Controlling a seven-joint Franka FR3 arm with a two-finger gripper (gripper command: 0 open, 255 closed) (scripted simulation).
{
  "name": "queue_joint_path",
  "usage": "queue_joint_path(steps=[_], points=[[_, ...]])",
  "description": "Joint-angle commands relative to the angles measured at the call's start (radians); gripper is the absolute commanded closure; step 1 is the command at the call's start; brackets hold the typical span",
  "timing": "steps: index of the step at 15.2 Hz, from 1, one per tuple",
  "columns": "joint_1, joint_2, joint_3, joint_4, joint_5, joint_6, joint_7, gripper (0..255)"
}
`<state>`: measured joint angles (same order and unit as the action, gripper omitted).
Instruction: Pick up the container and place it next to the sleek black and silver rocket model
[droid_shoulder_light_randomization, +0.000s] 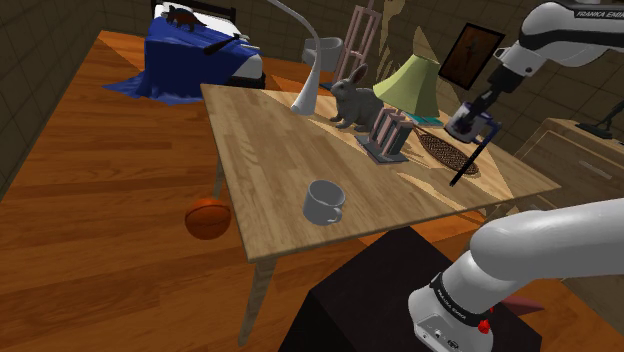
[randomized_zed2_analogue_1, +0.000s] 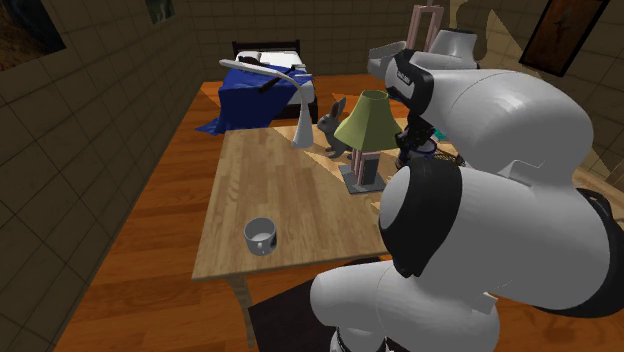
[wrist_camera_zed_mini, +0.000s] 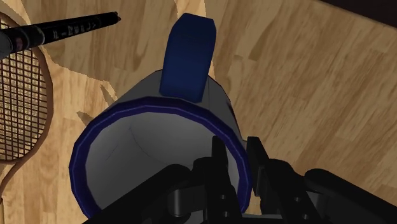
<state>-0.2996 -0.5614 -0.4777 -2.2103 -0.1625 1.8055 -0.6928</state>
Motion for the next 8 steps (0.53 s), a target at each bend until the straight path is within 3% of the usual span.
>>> queue_joint_path(steps=[1,8], points=[[-0.002,-0.002,-0.004,-0.031,-0.004,0.03,0.0,255],[-0.008,-0.001,-0.021,-0.122,-0.014,0.123,-0.003,255]])
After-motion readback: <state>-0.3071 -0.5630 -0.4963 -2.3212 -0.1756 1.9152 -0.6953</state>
